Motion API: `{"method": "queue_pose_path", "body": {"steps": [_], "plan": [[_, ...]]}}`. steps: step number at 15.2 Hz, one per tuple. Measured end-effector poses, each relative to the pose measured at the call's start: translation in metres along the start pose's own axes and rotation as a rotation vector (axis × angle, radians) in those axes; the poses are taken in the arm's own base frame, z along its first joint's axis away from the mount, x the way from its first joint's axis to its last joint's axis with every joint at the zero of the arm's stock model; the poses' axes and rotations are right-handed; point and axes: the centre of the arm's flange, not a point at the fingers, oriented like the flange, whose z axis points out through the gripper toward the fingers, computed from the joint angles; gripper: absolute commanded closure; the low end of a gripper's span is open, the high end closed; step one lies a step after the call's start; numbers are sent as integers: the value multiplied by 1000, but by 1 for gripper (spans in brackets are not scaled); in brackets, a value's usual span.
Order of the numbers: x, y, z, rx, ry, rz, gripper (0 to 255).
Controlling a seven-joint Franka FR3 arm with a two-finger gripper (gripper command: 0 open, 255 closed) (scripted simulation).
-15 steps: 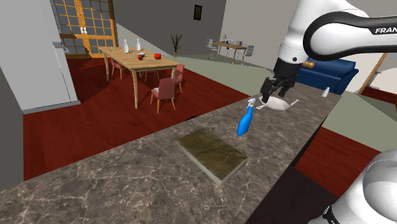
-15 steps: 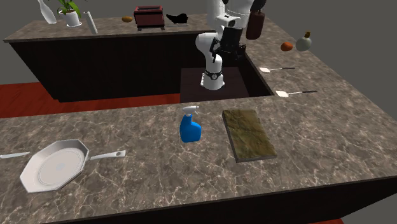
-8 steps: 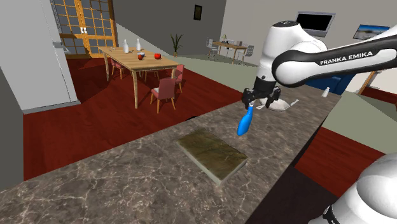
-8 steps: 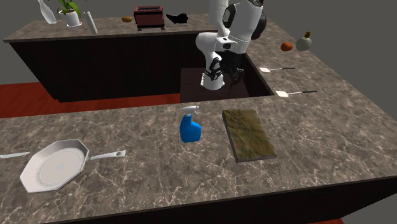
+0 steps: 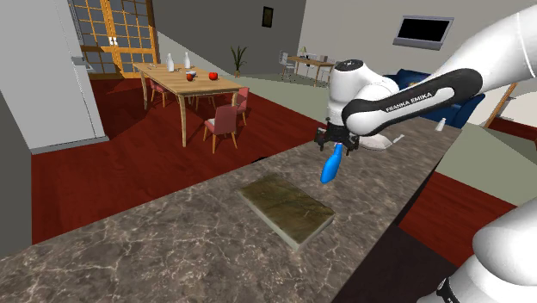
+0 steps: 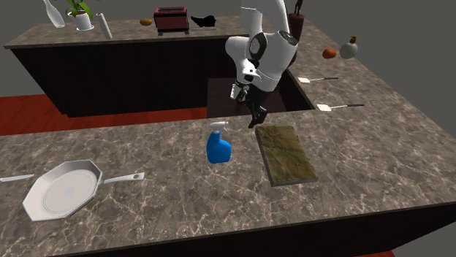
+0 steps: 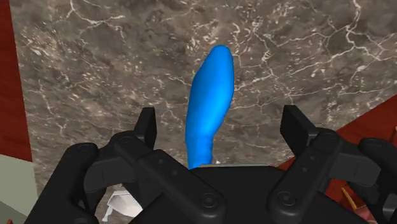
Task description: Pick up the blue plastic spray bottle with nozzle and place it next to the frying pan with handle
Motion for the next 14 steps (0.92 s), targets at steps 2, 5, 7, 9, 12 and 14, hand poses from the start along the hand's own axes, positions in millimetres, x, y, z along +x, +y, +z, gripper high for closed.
{"method": "queue_pose_path", "body": {"steps": [2,5,7,9,12,14], "plan": [[8,-10,22,-23,14,112,0],[27,-20,57,-58,35,281,0],[40,-28,76,-80,48,387,0],[43,-30,90,-88,54,428,0],[46,-27,108,-90,56,440,0],[47,-25,120,-90,56,441,0]]}}
